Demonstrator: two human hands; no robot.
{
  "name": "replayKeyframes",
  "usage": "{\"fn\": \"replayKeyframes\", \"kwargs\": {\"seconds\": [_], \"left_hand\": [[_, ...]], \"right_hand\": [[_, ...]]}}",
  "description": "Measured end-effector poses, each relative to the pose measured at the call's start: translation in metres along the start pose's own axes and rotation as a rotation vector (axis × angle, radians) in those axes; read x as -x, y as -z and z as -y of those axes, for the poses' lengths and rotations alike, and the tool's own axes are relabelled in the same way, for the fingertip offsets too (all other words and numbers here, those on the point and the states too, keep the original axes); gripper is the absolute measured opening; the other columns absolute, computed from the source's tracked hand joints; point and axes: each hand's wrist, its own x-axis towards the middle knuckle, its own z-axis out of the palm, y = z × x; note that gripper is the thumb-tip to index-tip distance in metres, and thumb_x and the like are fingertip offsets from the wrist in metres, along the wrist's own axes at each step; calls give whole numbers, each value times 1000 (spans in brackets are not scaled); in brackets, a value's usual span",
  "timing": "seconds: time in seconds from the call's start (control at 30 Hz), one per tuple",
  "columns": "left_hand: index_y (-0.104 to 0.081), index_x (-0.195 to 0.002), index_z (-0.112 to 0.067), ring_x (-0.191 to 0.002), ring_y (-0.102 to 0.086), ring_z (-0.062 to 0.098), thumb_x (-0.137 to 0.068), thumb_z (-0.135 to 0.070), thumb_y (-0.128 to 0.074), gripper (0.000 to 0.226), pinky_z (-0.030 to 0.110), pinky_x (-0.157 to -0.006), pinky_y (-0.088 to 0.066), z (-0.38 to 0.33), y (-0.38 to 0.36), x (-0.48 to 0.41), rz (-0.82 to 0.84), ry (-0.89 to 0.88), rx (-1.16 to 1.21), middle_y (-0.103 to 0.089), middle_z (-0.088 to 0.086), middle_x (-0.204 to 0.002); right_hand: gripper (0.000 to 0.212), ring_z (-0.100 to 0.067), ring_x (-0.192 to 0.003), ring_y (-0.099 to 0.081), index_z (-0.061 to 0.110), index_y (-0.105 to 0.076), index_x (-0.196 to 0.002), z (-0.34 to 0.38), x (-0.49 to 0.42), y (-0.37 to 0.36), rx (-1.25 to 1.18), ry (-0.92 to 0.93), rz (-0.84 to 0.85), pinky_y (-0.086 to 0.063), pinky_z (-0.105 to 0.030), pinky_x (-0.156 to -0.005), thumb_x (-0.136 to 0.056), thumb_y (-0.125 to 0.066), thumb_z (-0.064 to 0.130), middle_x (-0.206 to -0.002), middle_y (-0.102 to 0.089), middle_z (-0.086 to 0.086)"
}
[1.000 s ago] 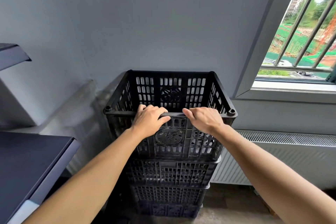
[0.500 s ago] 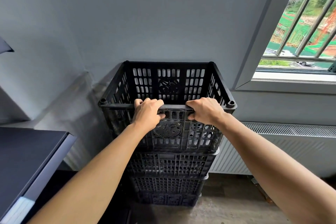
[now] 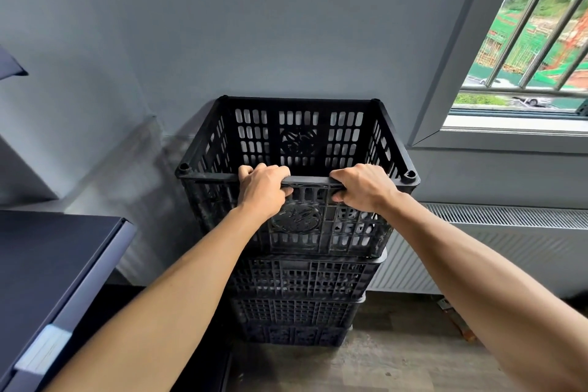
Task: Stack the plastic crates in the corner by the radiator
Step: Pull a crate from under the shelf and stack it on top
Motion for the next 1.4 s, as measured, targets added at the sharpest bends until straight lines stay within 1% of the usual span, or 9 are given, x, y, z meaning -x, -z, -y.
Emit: {"fn": "replayKeyframes", "kwargs": {"seconds": [0.23,0.4,0.6,0.7,0.87,0.97,1.07,1.23,1.4], "left_hand": [[-63,-90,-26,-89,-35,14,-92,-22,-64,5,32,-82,-22,-19,-1,24,7,27,-26,-59,-12,-87],[-62,-89,-27,-92,-43,15,-91,-24,-66,6,32,-80,-20,-20,2,33,22,20,-21,-57,-13,-84],[-63,-90,-27,-94,-45,17,-91,-24,-66,4,35,-85,-25,-27,4,43,19,5,-6,-58,-12,-86],[-64,-91,-26,-91,-43,15,-92,-23,-65,3,34,-85,-24,-26,1,43,-3,-12,-7,-56,-13,-82],[-66,-95,-24,-90,-46,15,-91,-21,-67,5,33,-83,-22,-15,2,32,-25,-47,-18,-59,-12,-82],[-65,-98,-24,-91,-46,16,-91,-21,-67,7,33,-84,-22,-7,2,21,-21,-43,-18,-55,-14,-81],[-63,-98,-28,-95,-48,20,-92,-19,-66,11,33,-84,-24,2,0,10,-10,-28,-17,-53,-15,-82],[-63,-99,-27,-93,-48,22,-93,-20,-65,9,33,-81,-22,10,-6,-1,-46,-61,-34,-56,-13,-83],[-64,-105,-23,-93,-47,20,-93,-20,-64,12,34,-82,-20,8,-2,-7,-50,-80,-43,-67,-7,-97]], "right_hand": [[25,-28,-83,-69,19,-59,-97,-1,28,-3,4,12,-17,-55,-36,-70,-88,-71,39,-86,-72,-3],[25,-27,-82,-69,19,-59,-98,4,41,-2,6,34,-19,-56,-37,-71,-88,-71,39,-87,-72,-3],[22,-26,-82,-70,20,-58,-100,1,52,0,1,45,-10,-56,-38,-70,-91,-69,37,-88,-72,-2],[20,-26,-83,-70,20,-58,-102,2,52,-2,17,41,-32,-54,-36,-68,-92,-67,35,-89,-72,-2],[25,-28,-83,-71,20,-58,-112,3,41,-3,49,44,-77,-54,-36,-68,-94,-64,36,-92,-74,-4],[27,-28,-84,-70,21,-57,-114,3,28,-2,62,43,-73,-55,-36,-70,-94,-64,38,-93,-74,-5],[30,-30,-85,-70,20,-57,-116,3,15,0,76,50,-80,-49,-34,-67,-94,-64,38,-95,-74,-6],[33,-31,-84,-71,20,-56,-119,-1,3,-3,91,56,-85,-53,-36,-69,-93,-64,40,-95,-74,-7],[36,-32,-86,-70,21,-57,-119,-5,-5,-2,94,54,-88,-54,-37,-70,-92,-65,42,-94,-74,-8]]}}
